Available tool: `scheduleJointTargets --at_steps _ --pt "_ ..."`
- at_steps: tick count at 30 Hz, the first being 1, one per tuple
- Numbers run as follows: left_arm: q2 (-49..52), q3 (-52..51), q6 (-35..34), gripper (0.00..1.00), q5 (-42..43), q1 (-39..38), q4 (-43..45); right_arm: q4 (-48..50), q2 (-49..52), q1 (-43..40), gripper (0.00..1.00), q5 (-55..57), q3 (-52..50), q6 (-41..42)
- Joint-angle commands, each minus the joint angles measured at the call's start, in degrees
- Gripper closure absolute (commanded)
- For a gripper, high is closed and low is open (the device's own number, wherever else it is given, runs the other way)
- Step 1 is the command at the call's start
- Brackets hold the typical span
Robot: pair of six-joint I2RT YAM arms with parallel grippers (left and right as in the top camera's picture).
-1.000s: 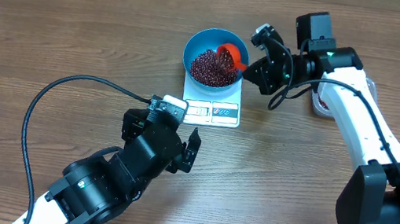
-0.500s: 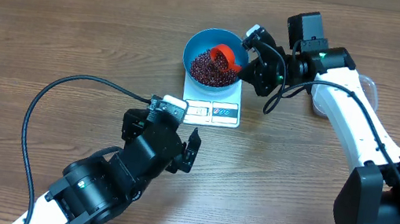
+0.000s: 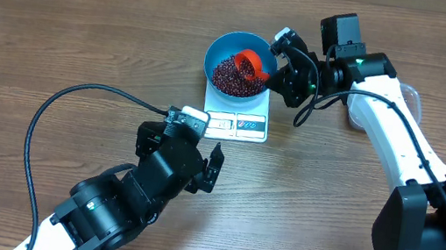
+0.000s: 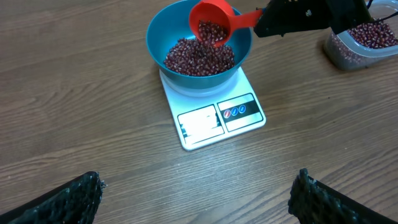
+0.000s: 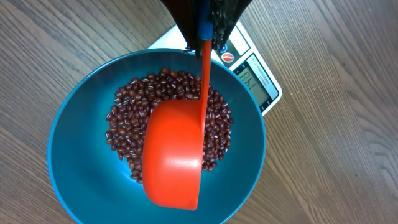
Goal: Scoop item into bowl and weigh 150g on scale
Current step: 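Tilt the red cup to pour beans into the blue bowl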
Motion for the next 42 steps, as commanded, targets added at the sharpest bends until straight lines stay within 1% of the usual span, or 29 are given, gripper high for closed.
scheduleJointTargets --at_steps 1,42 --pt "0.09 -0.46 -0.81 0.00 0.13 0.31 0.24 0.11 0.04 0.24 0.96 -0.04 1.57 0.17" --pt "0.09 -0.46 -0.81 0.00 0.13 0.31 0.24 0.09 0.04 0.24 0.96 -0.81 1.57 0.20"
